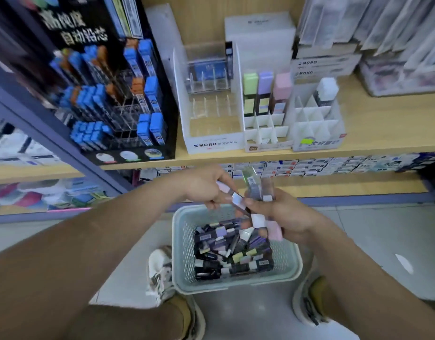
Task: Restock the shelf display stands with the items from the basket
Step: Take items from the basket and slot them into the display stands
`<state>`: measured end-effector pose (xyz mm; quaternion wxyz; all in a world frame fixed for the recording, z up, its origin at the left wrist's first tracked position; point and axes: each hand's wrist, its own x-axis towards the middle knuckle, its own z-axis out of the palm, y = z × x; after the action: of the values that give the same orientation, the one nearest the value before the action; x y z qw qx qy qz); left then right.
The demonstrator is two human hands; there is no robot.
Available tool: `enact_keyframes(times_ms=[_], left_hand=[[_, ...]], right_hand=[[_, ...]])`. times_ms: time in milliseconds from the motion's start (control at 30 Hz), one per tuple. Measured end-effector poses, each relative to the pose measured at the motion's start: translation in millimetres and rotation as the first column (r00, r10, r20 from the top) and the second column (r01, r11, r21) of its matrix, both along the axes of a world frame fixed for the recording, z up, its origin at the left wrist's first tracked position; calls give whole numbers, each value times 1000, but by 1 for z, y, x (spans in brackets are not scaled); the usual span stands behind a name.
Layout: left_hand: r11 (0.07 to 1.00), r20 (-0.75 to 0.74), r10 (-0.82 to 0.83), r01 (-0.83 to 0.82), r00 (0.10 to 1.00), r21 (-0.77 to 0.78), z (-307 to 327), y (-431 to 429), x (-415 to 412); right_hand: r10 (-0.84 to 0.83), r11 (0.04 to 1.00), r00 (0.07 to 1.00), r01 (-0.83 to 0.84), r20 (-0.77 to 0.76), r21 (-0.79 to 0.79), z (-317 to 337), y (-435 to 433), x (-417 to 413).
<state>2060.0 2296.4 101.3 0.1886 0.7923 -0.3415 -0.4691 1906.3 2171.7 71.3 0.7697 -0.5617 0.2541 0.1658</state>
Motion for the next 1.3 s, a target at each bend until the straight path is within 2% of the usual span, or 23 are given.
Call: enact_keyframes(times_ms=[67,167,333,467,533,600,667,733,900,1000,1033,1100,1167,1300], left_hand=[[982,-105,96,-111,990,-154,41,8,2],[873,-196,249,-307,948,-378,91,18,-3],[714,-294,307,-424,905,-558,138,17,-3],[592,-241,404,-453,882,-666,156,8,-4],[530,-200,524,-501,828,-684,156,7,-1],[506,-142,605,-516,783,-691,153,6,5],[524,-81,621,-489,780,-698,150,4,11],[556,-61,584,-454,809,-696,146,-2,14],[608,-76,477,-391,875,-691,132,-30,17],[631,-11,457,-334,889,-700,125,-56,22],[648,37,453,-301,891,-699,122,-65,24],[712,226,432,-176,873,-680,114,-83,29],[776,432,398,-45,809,-630,106,-98,30],[807,613,351,103,708,-582,96,-117,31]], right_hand=[[5,1000,998,-4,65,-23,32,-1,7],[18,995,987,-2,159,-99,80,-5,17],[64,956,972,5,226,-294,156,-21,29],[28,925,963,76,267,-372,181,-36,30],[-9,890,965,127,260,-438,176,-41,28],[-21,867,975,127,220,-482,165,-46,28],[-9,844,989,86,146,-529,158,-55,31],[-90,843,990,134,109,-521,156,-67,34],[-311,895,945,328,104,-303,154,-94,34],[-476,846,872,489,109,-214,144,-113,36],[-522,823,846,533,110,-197,141,-118,36],[-563,799,819,573,112,-182,137,-124,37],[-533,811,839,543,108,-215,133,-124,39],[-438,842,894,445,95,-304,125,-121,43]])
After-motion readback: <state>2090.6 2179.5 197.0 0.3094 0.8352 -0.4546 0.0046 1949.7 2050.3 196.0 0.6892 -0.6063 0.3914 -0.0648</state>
